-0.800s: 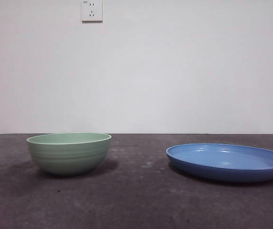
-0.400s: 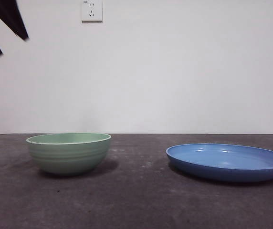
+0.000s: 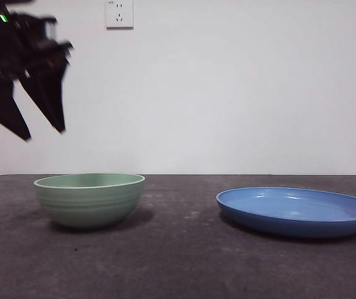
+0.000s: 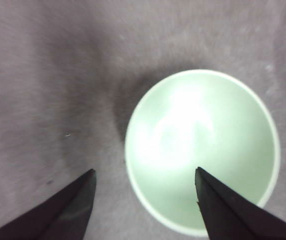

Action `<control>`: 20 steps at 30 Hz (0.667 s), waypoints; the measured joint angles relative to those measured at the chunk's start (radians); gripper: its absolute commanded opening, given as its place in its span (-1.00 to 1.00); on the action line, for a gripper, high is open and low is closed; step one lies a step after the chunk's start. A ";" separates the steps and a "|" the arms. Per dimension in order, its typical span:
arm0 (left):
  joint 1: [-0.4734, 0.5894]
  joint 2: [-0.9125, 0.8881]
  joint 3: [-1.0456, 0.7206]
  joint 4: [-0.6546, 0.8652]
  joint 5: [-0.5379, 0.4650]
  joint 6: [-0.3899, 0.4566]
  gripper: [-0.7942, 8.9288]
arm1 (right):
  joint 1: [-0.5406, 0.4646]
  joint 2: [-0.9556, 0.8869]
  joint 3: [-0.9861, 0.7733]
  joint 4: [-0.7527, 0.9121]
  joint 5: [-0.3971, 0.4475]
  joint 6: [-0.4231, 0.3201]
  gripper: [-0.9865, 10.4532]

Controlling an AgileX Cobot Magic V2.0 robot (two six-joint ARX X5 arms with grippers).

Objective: Place the green bowl on the blue plate

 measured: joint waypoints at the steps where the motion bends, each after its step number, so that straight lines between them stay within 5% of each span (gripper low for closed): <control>1: -0.003 0.022 0.000 0.007 0.000 0.000 -0.20 | 0.000 0.000 0.000 0.000 0.000 0.000 -0.22; 15: -0.024 0.210 0.001 0.093 -0.002 0.000 -0.21 | 0.001 0.000 0.000 0.001 0.000 0.000 -0.22; 20: -0.025 0.236 0.001 0.095 -0.003 0.000 -0.49 | 0.001 0.000 0.000 0.004 0.000 0.000 -0.22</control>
